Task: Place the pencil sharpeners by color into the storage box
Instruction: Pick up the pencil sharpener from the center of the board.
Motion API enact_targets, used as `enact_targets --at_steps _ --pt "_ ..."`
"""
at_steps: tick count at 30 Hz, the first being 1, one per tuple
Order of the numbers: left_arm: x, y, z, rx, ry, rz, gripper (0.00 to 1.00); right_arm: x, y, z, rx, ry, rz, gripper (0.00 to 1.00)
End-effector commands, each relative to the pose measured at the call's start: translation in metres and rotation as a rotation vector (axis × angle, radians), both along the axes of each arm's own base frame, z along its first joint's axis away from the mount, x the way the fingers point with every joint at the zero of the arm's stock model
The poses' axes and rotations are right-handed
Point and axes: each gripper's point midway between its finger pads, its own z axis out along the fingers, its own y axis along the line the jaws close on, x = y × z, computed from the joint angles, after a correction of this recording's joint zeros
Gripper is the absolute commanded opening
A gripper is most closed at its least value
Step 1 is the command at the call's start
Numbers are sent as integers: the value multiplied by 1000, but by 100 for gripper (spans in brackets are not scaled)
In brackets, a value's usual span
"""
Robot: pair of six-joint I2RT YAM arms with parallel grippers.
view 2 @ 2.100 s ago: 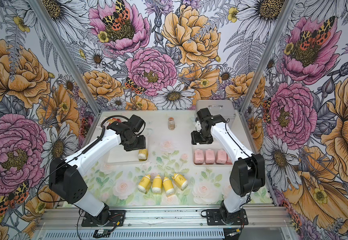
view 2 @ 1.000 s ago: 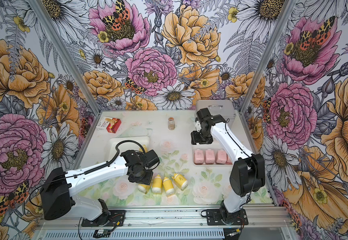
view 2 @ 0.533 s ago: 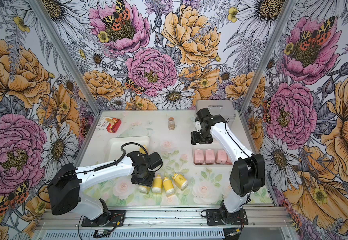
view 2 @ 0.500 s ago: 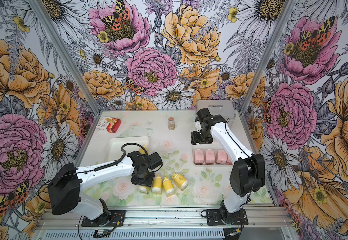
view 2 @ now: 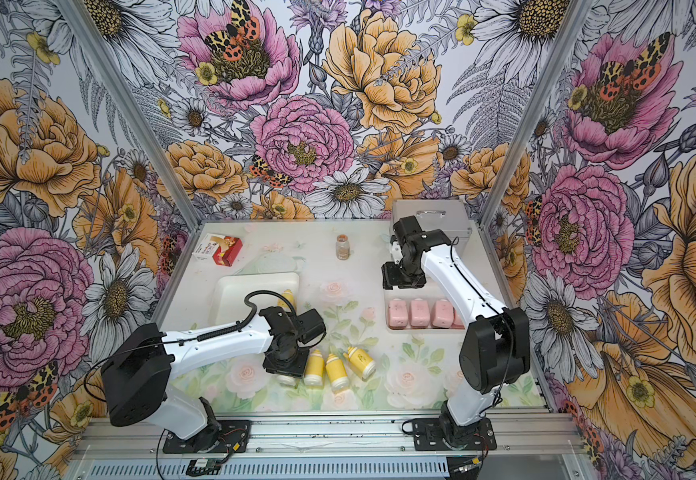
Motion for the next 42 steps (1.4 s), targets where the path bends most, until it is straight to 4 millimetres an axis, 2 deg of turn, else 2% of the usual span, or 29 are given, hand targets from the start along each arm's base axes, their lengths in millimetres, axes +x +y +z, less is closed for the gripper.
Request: enact_targets --at_steps 1,8,16,24,35,42 --pt "-2 -2 -3 -19 -5 19 45 3 5 9 12 -41 23 64" --pt "-3 3 1 -35 -16 45 35 3 6 11 13 -45 23 64" --pt "-1 15 13 -89 -48 117 31 3 6 11 16 -47 25 64" --pt "3 44 29 -116 -82 199 32 2 7 10 14 -43 27 64" --pt "13 87 66 -156 -145 303 33 2 9 10 19 -41 32 64" --pt "37 101 85 -167 -175 332 34 2 11 10 23 -39 36 64"
